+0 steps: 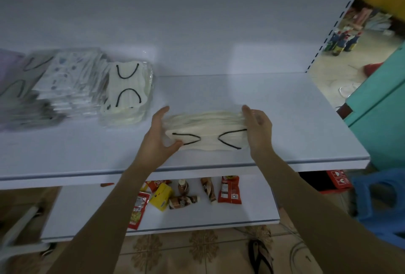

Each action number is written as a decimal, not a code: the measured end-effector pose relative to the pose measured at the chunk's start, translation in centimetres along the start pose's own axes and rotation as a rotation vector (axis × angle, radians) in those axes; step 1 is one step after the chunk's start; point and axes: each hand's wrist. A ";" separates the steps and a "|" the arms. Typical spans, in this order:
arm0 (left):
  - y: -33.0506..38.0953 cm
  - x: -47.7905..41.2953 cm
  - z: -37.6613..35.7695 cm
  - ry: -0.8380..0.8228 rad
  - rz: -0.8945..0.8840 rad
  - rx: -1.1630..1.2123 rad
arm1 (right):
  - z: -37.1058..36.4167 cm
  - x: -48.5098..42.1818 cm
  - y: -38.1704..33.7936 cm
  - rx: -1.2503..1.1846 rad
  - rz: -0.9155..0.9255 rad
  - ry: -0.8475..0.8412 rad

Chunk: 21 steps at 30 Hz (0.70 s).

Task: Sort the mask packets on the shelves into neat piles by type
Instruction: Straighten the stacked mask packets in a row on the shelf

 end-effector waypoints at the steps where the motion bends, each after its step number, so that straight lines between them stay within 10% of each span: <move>1: 0.1 0.1 -0.4 0.024 0.028 0.048 | -0.1 0.0 -0.1 -0.003 -0.003 0.001; 8: -1.5 0.3 -2.7 0.104 0.210 0.227 | 0.9 1.1 0.0 -0.128 -0.010 -0.233; 13: -1.8 -1.4 -3.2 0.083 0.167 0.226 | 4.3 0.5 1.6 0.236 0.049 -0.539; 21: 0.9 -7.0 -8.5 -0.006 0.108 0.123 | 10.1 -4.1 0.1 0.253 0.267 -0.533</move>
Point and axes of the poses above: each hand's wrist, its own x-axis away from the middle knuckle, its own z-axis out of the back of the hand, y = z × x, and after that the axes turned 7 degrees about -z, right-handed
